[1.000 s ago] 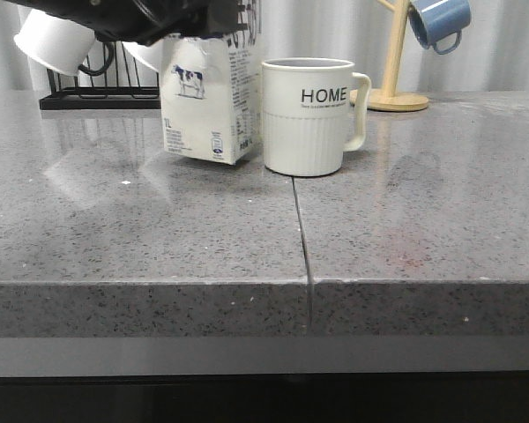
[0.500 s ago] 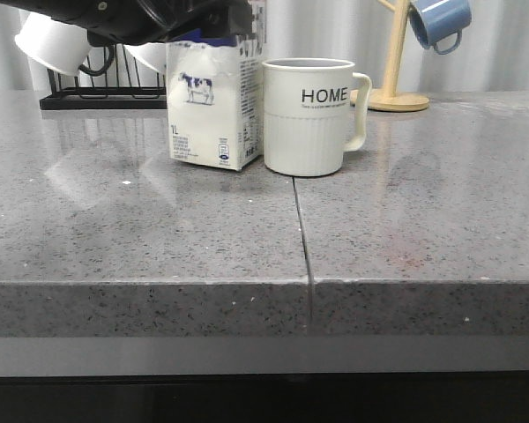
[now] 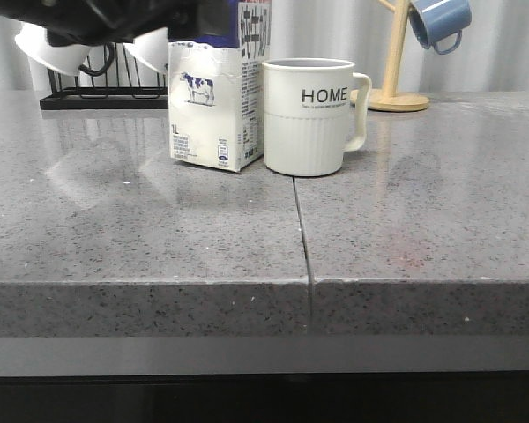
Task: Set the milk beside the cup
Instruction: 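Open the left gripper and lift it away from the carton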
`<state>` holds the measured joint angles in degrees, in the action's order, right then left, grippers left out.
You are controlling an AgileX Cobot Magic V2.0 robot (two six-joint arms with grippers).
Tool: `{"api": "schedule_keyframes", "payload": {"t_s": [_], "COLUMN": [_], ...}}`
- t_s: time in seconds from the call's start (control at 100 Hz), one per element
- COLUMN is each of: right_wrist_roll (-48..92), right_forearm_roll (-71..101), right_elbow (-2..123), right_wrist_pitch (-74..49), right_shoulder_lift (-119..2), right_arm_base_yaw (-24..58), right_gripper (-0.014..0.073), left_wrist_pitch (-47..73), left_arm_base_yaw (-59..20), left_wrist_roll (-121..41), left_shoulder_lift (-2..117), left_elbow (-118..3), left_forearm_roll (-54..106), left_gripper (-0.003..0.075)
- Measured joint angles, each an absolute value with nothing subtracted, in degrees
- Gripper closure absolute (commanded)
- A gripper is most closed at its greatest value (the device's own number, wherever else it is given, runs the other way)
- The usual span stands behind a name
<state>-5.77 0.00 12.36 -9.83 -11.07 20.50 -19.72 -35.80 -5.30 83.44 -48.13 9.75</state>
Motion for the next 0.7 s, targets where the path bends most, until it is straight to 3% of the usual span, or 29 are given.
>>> {"api": "schedule_keyframes", "payload": {"t_s": [0.09,0.26,0.32,0.7], "right_wrist_roll": [-5.77,-5.77,-5.77,-5.77], "right_forearm_roll": [0.0,0.0,0.0,0.0], "right_elbow": [12.36,12.36,12.36,12.36], "right_wrist_pitch": [-9.83,-9.83,-9.83,-9.83], "right_shoulder_lift": [-11.07,-11.07,-11.07,-11.07], "right_arm_base_yaw": [20.5,20.5,20.5,20.5], "right_gripper": [0.0659,0.0659,0.0659,0.0659], "left_wrist_pitch": [-18.04,-13.28,-11.28,-4.78], "left_arm_base_yaw": [-35.8,-33.15,-31.21,-19.7], "left_wrist_roll": [-6.52,-7.15,-7.15,-7.51], "left_shoulder_lift": [79.56,72.14,69.84,54.77], "left_elbow": [-46.03,-43.68,-43.14,-36.13], "left_forearm_roll": [9.75,9.64,9.64,9.53], "left_gripper": [0.0232,0.0629,0.0734,0.0741]}}
